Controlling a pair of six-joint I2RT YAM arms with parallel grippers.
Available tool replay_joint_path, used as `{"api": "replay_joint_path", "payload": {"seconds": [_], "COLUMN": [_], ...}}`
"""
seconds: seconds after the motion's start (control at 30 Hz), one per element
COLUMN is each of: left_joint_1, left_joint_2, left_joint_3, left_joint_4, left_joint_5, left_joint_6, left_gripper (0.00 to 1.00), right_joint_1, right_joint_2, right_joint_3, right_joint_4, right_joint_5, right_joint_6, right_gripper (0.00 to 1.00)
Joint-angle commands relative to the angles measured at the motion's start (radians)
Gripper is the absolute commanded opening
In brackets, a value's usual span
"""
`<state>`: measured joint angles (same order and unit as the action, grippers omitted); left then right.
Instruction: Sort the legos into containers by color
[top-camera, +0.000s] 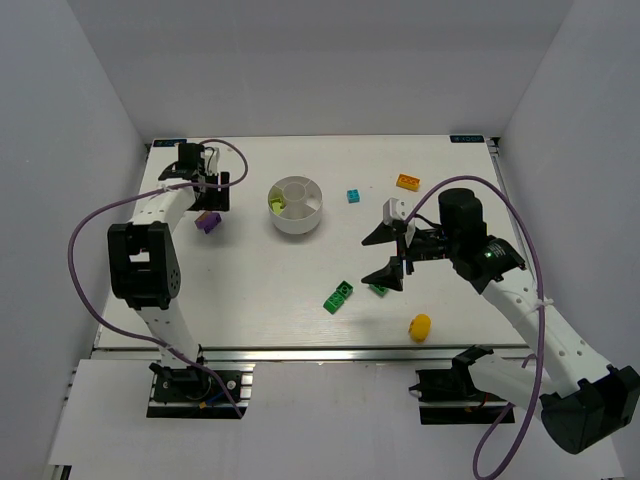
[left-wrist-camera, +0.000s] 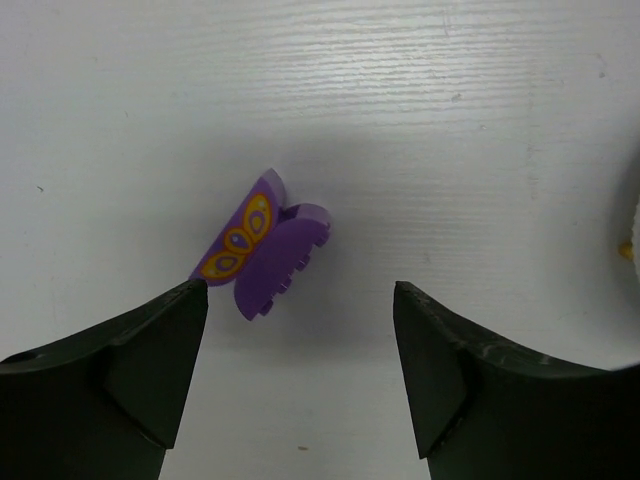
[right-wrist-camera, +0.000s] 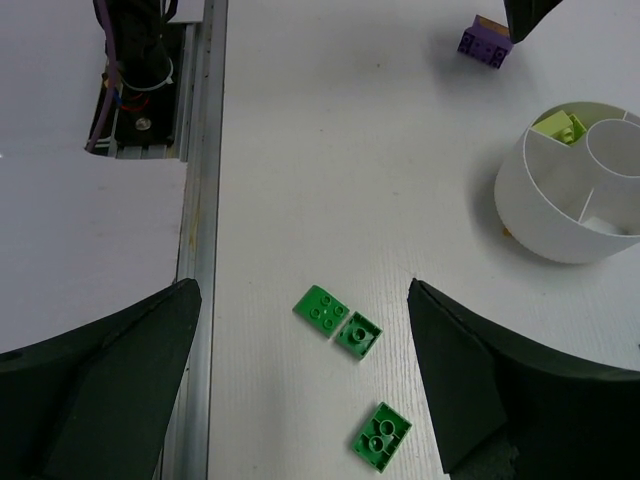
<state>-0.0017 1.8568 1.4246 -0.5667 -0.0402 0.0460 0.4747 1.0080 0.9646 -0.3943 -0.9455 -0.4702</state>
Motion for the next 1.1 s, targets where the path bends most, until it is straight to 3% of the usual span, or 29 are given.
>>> {"api": "replay_joint_path", "payload": {"seconds": [0.0,0.8,0.93,1.0,1.03,1.07], "left_joint_1": [0.031,0.04,0.04,0.04,0.04,0.04], "left_joint_2": [0.025,0.145,0.128,0.113,0.113,0.092], "left_joint_3": [0.043,0.014,-0.001,0.0,0.002,0.0], "left_joint_4": [-0.006,0.002,0.011,0.014,0.013,0.013], "left_joint_5": [0.029,0.057,0.054,0.056,0.056,0.054], "left_joint_6": [0.032,0.025,0.014,0.002,-0.009,-0.011], "left_gripper": [0.86,0.83,0.76,0.64,0.64,0.49], "right_joint_1": [-0.007,-0.015,-0.015,-0.016,-0.016,-0.016], "right_joint_2": [0.004,0.055,0.06,0.061,0.063,0.064], "right_joint_3": [-0.003,0.002,0.002,0.002,0.002,-0.001], "right_joint_4": [0.002,-0.038,-0.041,-0.04,-0.038,-0.035], "right_joint_5": [-0.052,-0.079,-0.082,-0.079,-0.075,-0.069], "right_joint_6": [-0.024,-0.065,-0.068,-0.065,-0.065,-0.061], "right_gripper": [0.89,0.89,0.89,0.89,0.89,0.89]}}
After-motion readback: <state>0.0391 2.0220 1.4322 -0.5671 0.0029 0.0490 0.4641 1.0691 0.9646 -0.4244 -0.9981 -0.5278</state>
